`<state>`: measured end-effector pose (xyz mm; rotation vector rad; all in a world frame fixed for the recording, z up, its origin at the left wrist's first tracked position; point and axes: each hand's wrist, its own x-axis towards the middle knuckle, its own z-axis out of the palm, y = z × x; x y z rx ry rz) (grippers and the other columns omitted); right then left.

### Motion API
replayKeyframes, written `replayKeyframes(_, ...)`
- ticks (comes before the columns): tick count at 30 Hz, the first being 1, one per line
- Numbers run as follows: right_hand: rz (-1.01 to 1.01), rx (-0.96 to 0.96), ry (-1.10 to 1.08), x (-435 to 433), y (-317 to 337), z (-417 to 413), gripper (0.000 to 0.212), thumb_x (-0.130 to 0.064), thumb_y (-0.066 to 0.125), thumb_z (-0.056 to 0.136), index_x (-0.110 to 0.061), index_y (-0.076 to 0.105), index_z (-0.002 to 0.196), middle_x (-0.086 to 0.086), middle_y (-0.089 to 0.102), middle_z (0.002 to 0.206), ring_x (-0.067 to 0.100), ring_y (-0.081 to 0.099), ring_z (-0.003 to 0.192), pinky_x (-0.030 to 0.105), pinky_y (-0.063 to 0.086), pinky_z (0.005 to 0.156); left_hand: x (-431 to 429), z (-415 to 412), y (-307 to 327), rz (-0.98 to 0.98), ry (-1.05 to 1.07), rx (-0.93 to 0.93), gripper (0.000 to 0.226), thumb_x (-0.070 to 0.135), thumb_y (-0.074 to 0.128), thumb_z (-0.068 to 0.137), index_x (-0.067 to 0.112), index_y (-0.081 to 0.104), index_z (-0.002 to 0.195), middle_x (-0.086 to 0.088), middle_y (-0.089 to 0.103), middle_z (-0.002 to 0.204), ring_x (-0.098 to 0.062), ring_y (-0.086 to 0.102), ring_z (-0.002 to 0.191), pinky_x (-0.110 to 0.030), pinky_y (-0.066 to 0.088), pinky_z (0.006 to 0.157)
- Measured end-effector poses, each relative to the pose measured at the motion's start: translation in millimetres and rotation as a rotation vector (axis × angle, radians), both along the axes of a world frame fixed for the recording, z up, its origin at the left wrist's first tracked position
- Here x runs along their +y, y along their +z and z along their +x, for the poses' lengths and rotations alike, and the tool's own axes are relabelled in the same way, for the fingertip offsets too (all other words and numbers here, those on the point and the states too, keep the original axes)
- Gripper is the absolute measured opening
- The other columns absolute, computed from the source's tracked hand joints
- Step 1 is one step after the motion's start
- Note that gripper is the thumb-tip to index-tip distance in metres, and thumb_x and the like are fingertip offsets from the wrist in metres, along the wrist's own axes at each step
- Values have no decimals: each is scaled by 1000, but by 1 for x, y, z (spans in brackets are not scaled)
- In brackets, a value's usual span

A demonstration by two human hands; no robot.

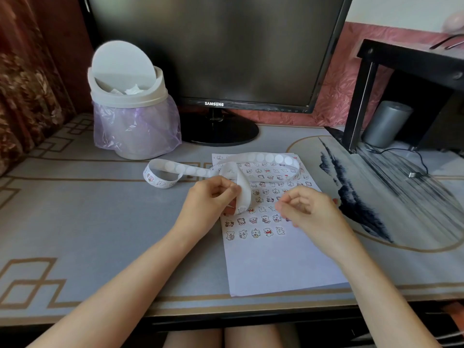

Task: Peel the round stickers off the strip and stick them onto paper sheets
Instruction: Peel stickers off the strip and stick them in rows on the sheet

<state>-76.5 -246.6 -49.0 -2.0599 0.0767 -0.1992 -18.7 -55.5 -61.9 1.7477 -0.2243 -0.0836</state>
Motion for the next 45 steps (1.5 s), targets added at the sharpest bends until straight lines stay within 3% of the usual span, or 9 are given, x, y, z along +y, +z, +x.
replayKeyframes(4, 52, -58, 102, 20, 5, 9, 9, -20, 73, 81, -21, 66, 85, -9, 69, 73, 10, 59, 67, 21, 46, 64, 0, -1, 5, -75, 5, -25, 16, 15, 59, 93, 2, 66, 85, -8, 69, 77, -14, 66, 72, -25, 58, 67)
replayKeyframes(7, 92, -96, 134, 29, 5, 15, 16, -14, 76, 78, -17, 64, 89, -5, 70, 76, 16, 63, 74, 29, 49, 74, 1, -2, 9, -148, 15, -31, 17, 14, 58, 93, 1, 65, 84, 0, 68, 72, -8, 65, 69, -21, 56, 62)
replayKeyframes(13, 236, -110, 184, 34, 3, 18, 17, -3, 75, 76, -15, 65, 83, -6, 68, 72, 12, 64, 72, 30, 49, 73, 0, -4, 10, -234, -28, 20, 17, 15, 56, 94, 8, 64, 81, 7, 68, 67, -5, 66, 69, -19, 53, 60)
replayKeyframes(18, 309, -120, 168, 35, 3, 18, 19, -1, 73, 77, -10, 61, 89, -3, 68, 69, 6, 60, 62, 17, 48, 61, -1, -4, 11, -225, -58, 15, 17, 17, 54, 95, 9, 64, 82, 10, 67, 66, -3, 65, 68, -18, 53, 62)
replayKeyframes(22, 283, -170, 130, 32, 4, 18, 17, -2, 72, 79, -14, 64, 87, -4, 67, 73, 4, 58, 64, 20, 48, 64, -2, -6, 12, -232, -102, 12, 24, 21, 54, 95, 7, 64, 78, -1, 65, 75, -11, 63, 72, -21, 52, 63)
replayKeyframes(31, 194, -210, 99, 30, 3, 16, 16, -6, 73, 78, -22, 71, 80, -8, 70, 74, 4, 60, 68, 24, 50, 71, -2, -7, 9, -136, -135, -44, 13, 14, 63, 89, 1, 65, 87, -18, 68, 86, -16, 64, 77, -20, 53, 67)
replayKeyframes(36, 150, -206, 99, 30, 2, 17, 13, -7, 73, 79, -20, 72, 81, -4, 70, 75, 8, 58, 67, 30, 49, 70, -2, -7, 8, -141, -134, -25, 10, 14, 64, 89, 6, 66, 84, -12, 68, 82, -15, 65, 74, -20, 53, 67)
replayKeyframes(40, 116, -229, 88, 29, -1, 16, 13, -8, 72, 80, -20, 72, 81, -1, 70, 78, 24, 59, 70, 40, 49, 69, -3, -7, 9, -153, -133, -7, 11, 14, 65, 88, 3, 66, 86, -9, 67, 78, -11, 64, 72, -19, 53, 63)
replayKeyframes(45, 35, -238, 99, 29, -1, 15, 16, -10, 72, 81, -25, 70, 78, -1, 69, 75, 18, 54, 64, 28, 45, 62, -1, -7, 8, -154, -114, 35, 9, 13, 65, 88, 5, 66, 82, -6, 68, 72, -12, 65, 68, -28, 58, 65)
